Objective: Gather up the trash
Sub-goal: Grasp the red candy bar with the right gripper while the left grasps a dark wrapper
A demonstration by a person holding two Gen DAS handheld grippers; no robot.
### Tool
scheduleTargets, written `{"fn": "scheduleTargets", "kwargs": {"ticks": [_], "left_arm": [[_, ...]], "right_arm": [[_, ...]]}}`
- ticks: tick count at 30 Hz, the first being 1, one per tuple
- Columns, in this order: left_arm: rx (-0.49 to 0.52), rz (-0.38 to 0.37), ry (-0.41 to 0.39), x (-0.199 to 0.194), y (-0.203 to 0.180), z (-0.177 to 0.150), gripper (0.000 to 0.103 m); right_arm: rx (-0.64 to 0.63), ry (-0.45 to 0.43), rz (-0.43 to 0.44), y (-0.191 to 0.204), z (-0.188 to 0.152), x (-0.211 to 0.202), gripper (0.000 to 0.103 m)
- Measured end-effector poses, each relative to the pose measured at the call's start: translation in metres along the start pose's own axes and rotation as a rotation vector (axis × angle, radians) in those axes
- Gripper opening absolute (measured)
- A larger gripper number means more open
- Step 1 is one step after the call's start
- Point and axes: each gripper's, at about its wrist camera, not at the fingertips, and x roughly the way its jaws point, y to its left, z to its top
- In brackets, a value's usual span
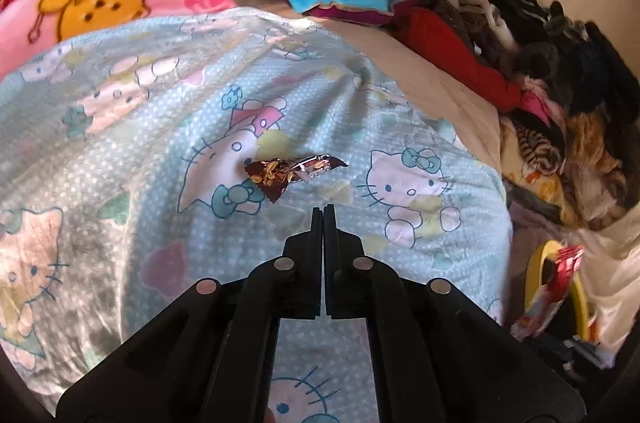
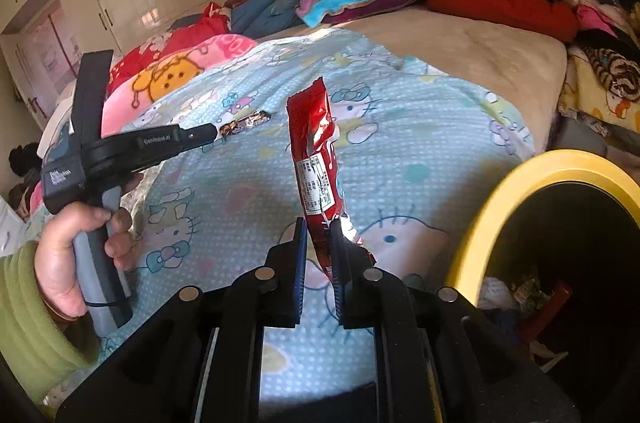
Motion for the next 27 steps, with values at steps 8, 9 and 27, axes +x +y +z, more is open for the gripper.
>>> {"fn": "scheduleTargets", "kwargs": {"ticks": [8,9,27], "left_arm": [[0.129,0.107,0.011,0.024,0.003,0.026,0.038],[0.154,0.105,0.026,0.03,0.004,0.031,0.038],[0.268,0.124,0.186,0.061,-0.008,0.02,0.015]], "right_arm": [[0.035,-0.061,0.0,-0.021,-0.003,-0.044,0.012],[0.049,-0.066,-0.003,-0.027,-0.004,-0.05,0.012],[0.231,-0.12,-0.181,-0.126,-0.028,-0.108,0.012]]}}
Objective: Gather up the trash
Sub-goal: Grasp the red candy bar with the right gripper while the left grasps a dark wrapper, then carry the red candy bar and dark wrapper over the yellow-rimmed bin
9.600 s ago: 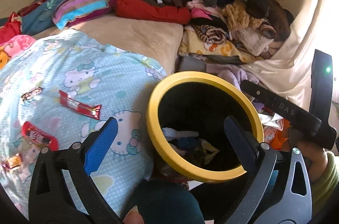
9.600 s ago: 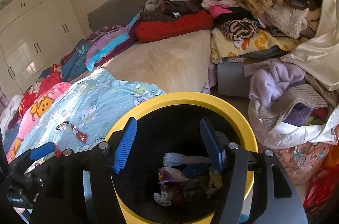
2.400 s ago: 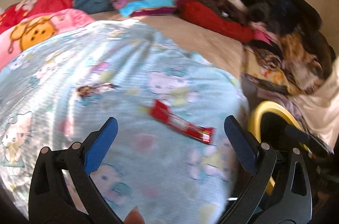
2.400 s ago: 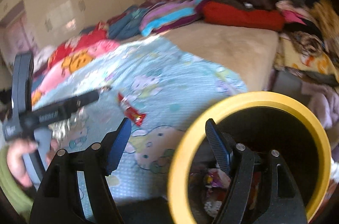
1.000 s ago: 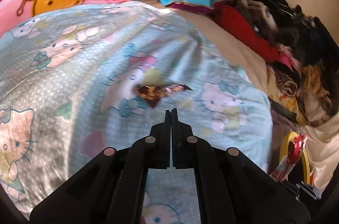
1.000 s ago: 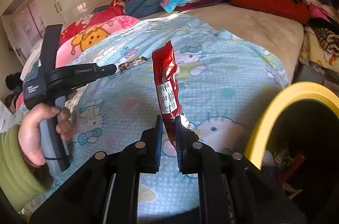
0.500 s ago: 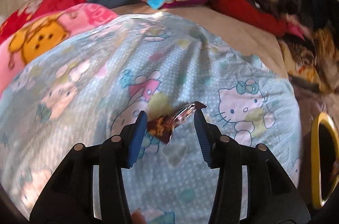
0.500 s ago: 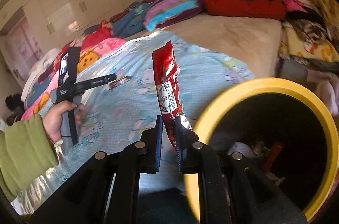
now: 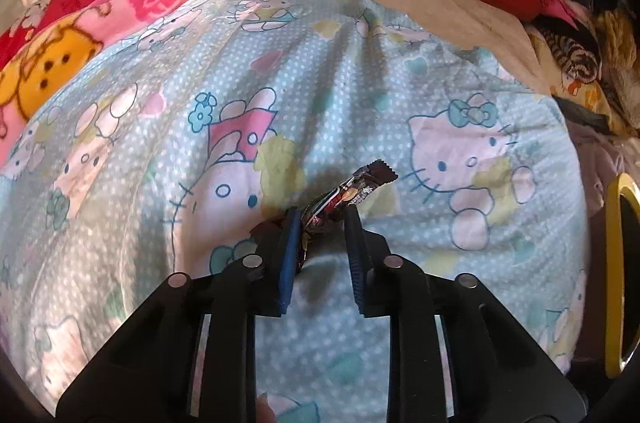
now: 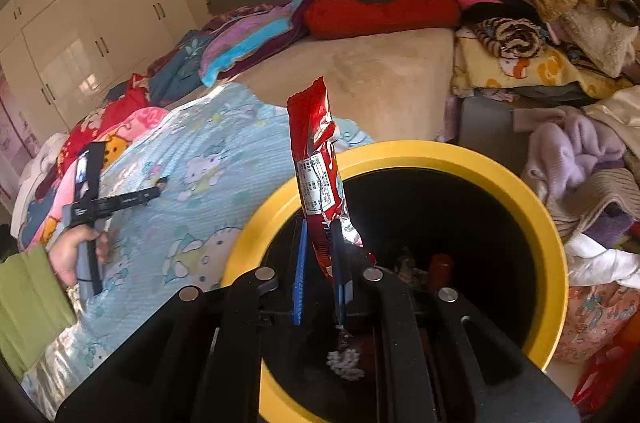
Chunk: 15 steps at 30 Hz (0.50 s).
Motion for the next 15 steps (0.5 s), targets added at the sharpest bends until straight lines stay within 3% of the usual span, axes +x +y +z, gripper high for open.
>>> {"fn": "scheduleTargets", "kwargs": {"ticks": [2,15], "left_arm": [[0.005,-0.02,-0.009,-0.006,-0.005,-0.003,0.01],[0.039,-0.201,-0.086,-0.058,-0.075,-0.022,0.008]], "right_arm": [[0.005,-0.004,-0.009,-0.005,0.001,-0.001,0.012],[0.012,-0.003,-0.001,-0.009,-0.003,-0.006,0.012]]}}
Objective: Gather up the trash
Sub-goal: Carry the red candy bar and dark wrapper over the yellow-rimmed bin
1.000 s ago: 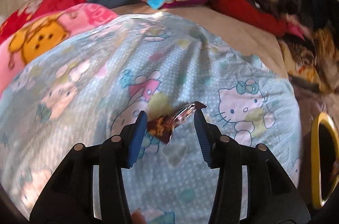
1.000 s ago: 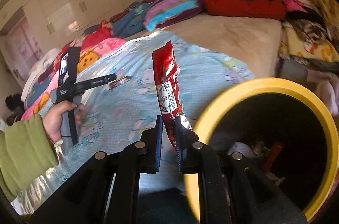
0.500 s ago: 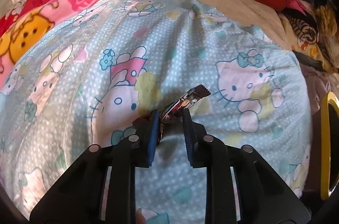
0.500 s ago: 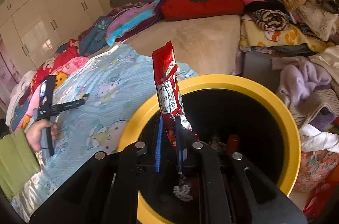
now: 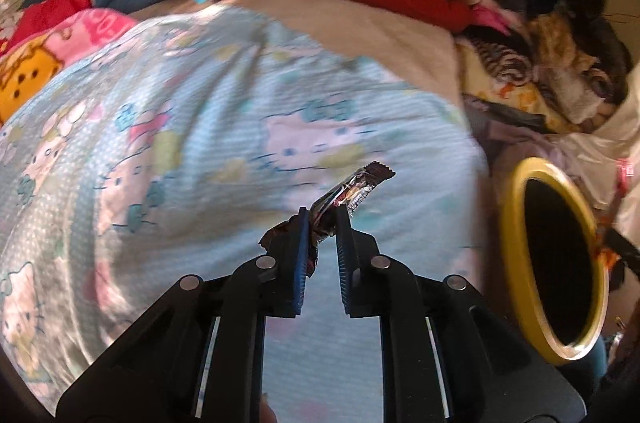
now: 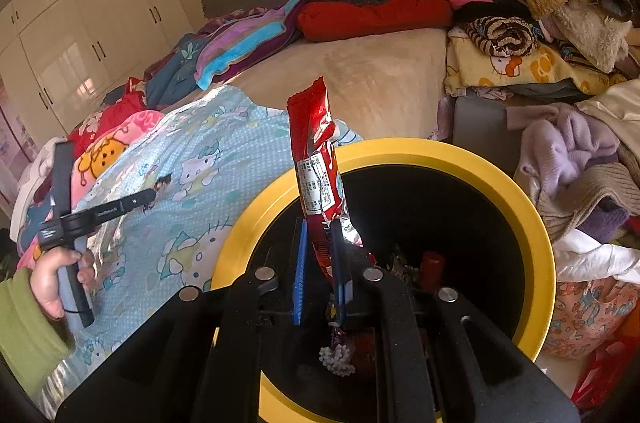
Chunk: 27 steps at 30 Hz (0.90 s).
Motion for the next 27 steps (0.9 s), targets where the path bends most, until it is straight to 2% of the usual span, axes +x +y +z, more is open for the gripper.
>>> {"fn": "scheduleTargets", "kwargs": {"ticks": [12,27], "left_arm": [[0.107,-0.156,-0.055,-0.037,-0.089,-0.006,0.008],[0.232,-0.251,-0.001,-0.035,-0.165,-0.03,0.008]], "right_arm": [[0.029,0.026,-0.015,-0.014,-0.005,-0.001,0.012],[0.112,0.065,-0.026,-0.046,-0.01,-0.005,0.014]]}}
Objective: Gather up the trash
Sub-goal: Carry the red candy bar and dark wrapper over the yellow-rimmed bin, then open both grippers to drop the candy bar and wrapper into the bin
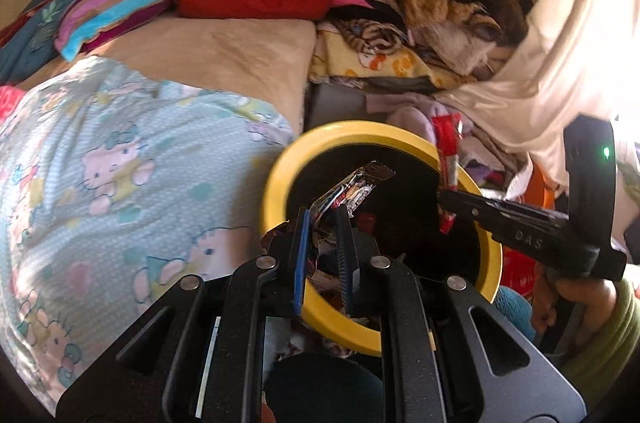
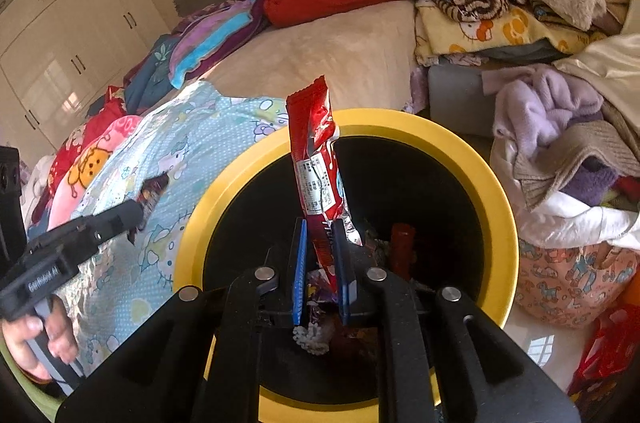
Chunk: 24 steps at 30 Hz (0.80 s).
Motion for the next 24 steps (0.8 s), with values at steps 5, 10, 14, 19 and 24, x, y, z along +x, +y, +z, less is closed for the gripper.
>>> {"fn": "scheduleTargets", "kwargs": {"ticks": [5,10,14,19,24], "left_arm": [[0.024,-0.029,0.049,0.018,-0.016,-0.002,0.009],[0.015,-0.046,0.087,0.036,-0.022,-0.002,0.02],[0.009,-0.052,0.073,0.034,-0.022,-0.001,0.043],[0.018,-0.04,0.025,0.015,-0.022,-0.002,0.068],[0.024,0.012,-0.027,-0.011,-0.017,-0.006,0.09]], "right_arm": [[0.037,-0.002,-0.004,-0.01,0.0,-0.002,0.021],[0.084,-0.016,-0.012,-0.022,0.002,-0.008,0.039],[0.103,-0.04,-0.023,-0.029,0.005,-0.017,0.048],[0.094,-0.069,-0.034,-0.027,0.008,-0.029,0.065],[0.014,-0.123,-0.065,-0.005,0.008,-0.05,0.085]]}}
